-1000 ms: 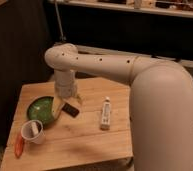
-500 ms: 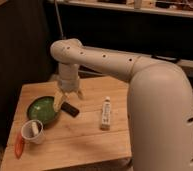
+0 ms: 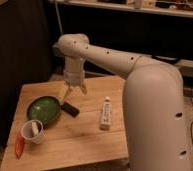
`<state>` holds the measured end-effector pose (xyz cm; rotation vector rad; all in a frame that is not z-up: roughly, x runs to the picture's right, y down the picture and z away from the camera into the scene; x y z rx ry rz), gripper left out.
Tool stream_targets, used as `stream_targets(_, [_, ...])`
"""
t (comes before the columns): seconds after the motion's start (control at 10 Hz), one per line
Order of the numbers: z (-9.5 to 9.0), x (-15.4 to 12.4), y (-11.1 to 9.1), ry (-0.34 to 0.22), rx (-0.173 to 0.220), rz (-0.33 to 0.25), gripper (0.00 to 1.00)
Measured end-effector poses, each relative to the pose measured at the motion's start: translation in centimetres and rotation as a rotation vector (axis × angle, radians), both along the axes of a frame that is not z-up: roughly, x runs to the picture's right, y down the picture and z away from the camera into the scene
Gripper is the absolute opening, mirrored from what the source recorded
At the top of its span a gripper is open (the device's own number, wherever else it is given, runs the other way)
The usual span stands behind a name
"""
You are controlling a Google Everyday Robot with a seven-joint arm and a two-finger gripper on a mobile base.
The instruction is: Move the arm in a circular motion
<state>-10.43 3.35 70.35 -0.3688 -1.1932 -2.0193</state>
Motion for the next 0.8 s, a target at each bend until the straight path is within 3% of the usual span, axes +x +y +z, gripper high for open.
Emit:
stream_targets(0.3, [0.3, 0.9, -0.8, 0.000, 0.000, 0.011, 0.80])
stream_targets(0.6, [0.7, -0.5, -1.5, -0.008, -0.005, 0.016, 0.80])
stream_targets(0.8, [0.7, 1.4, -1.6, -0.003, -0.014, 0.033, 0.80])
